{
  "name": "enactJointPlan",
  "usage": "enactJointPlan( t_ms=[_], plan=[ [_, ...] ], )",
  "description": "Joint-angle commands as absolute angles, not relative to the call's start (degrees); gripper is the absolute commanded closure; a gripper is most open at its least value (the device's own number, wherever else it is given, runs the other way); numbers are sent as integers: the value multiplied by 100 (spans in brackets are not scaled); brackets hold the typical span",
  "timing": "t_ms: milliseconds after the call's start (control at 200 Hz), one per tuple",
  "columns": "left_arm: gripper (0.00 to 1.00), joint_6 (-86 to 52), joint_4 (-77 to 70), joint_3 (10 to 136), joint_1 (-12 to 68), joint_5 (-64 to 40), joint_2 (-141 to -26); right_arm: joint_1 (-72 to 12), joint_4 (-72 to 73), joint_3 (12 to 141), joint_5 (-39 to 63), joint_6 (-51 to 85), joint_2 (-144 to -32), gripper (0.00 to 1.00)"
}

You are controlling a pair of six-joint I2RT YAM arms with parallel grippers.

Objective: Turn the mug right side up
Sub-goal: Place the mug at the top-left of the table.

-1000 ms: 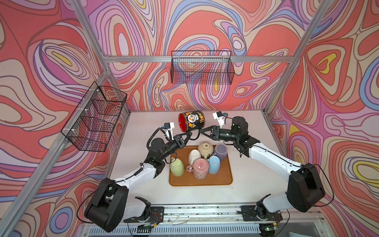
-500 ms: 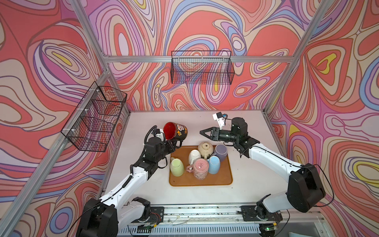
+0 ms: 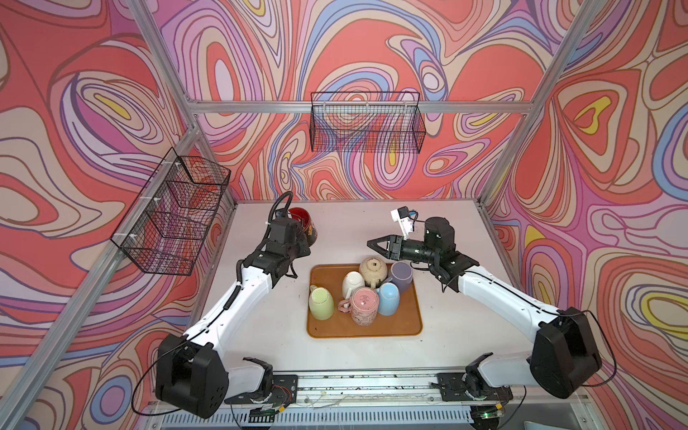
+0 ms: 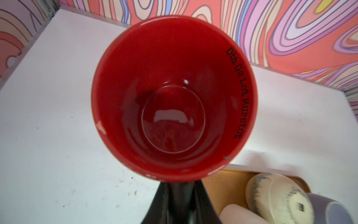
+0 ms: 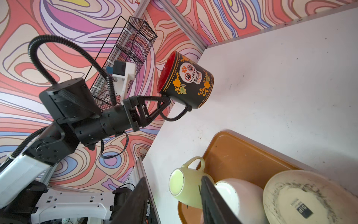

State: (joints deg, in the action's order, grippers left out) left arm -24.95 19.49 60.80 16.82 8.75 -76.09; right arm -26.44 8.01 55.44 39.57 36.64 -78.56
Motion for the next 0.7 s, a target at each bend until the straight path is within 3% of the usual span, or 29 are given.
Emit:
enactJointPlan(
  t_ms=[0,250,696],
  plan=[
    [100,-1963,1604,6535,1559,1415,-7857,-2676,662,5399,3811,3428,-7652,54],
    [100,-1637,1028,6698,1244,1556,-8464,-2674,593,5243,3802,3300,-7506,54],
    [100,-1155,-627,6380,392,-67,-9224,-2676,906,5010,4025,3410,-7595,55]
  ],
)
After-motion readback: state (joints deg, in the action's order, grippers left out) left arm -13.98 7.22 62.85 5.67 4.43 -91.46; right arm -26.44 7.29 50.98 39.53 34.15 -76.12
